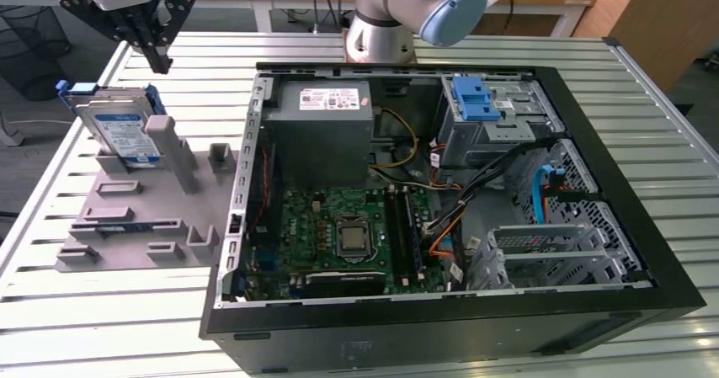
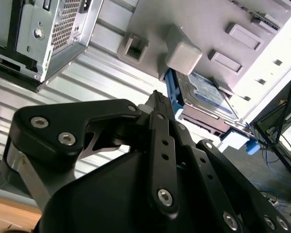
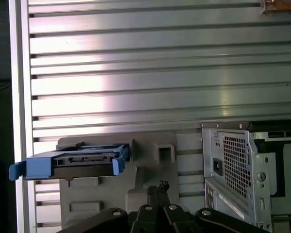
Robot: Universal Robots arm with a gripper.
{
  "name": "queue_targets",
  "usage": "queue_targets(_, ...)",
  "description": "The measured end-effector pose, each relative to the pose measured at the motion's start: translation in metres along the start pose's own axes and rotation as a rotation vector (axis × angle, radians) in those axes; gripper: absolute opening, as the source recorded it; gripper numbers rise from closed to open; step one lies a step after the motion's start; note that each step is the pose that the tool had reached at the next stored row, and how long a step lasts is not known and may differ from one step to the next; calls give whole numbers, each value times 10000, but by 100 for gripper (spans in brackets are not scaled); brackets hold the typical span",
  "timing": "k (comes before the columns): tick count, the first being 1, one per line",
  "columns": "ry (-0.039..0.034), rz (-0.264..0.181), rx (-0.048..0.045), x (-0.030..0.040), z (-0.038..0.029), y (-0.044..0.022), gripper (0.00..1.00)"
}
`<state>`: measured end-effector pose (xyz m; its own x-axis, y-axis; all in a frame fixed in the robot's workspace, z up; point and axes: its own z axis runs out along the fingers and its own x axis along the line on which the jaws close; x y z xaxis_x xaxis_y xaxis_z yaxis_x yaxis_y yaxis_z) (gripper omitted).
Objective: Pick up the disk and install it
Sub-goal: 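Reach for the disk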
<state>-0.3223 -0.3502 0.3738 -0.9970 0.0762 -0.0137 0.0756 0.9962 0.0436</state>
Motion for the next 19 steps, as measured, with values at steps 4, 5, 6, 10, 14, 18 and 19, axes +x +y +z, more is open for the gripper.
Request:
queue_targets(4, 0, 0, 0, 105, 1, 19, 11)
queue_targets(5, 1, 0, 1, 127, 1, 20, 11)
queue_targets(6, 1, -1, 1, 152, 1, 20, 11)
queue_targets(10, 0, 1, 0, 229, 2, 20, 11)
queue_targets(14, 0, -1, 0, 232, 2, 20, 11)
queue_targets(18, 0, 0, 0, 233, 2, 20, 11)
queue_targets(19, 1, 0, 0, 233, 2, 20, 11)
